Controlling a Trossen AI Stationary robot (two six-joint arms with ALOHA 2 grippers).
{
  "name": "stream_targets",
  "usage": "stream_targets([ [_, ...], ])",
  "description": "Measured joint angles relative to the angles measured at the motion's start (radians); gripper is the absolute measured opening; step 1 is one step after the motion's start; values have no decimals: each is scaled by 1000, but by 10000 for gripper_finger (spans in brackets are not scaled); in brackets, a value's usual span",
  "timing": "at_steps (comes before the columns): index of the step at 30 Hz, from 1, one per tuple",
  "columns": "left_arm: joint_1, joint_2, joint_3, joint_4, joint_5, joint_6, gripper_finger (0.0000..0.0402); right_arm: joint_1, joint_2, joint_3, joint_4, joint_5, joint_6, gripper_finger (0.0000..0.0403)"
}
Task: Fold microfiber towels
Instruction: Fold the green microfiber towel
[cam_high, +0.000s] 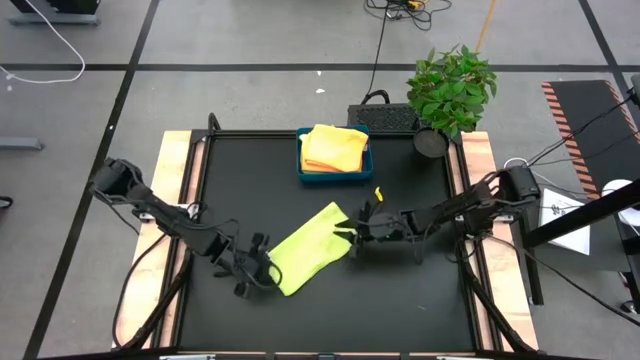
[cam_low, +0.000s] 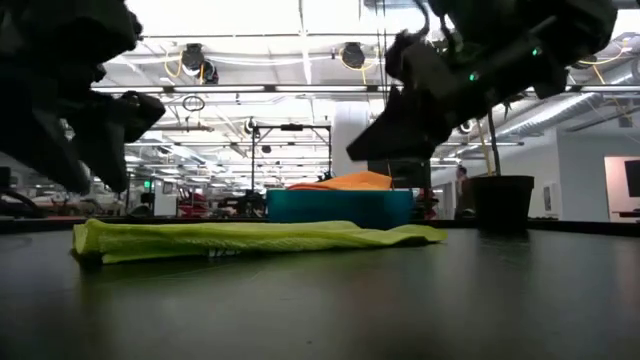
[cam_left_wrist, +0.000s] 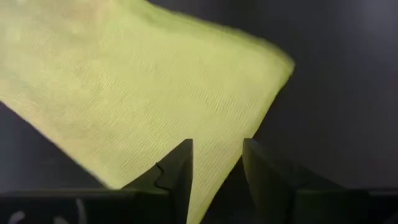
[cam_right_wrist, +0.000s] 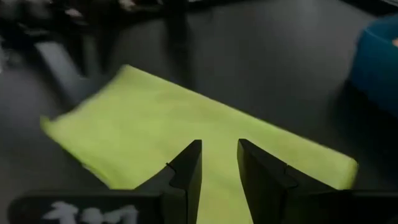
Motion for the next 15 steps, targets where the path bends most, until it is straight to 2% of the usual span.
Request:
stream_targets([
  [3,-16,2,0,-110,-47,125,128,26,-2,0,19,0,-2,93],
  [7,-22,2,-1,-240,-64,215,111,54,-2,0,11,37,-2,93],
  [11,-43,2,-1,-273,-96,286,102,65,-2,0,17,54,-2,93],
  [15,-71,2,-1,-302,-174,418,102,64,-2,0,19,55,-2,93],
])
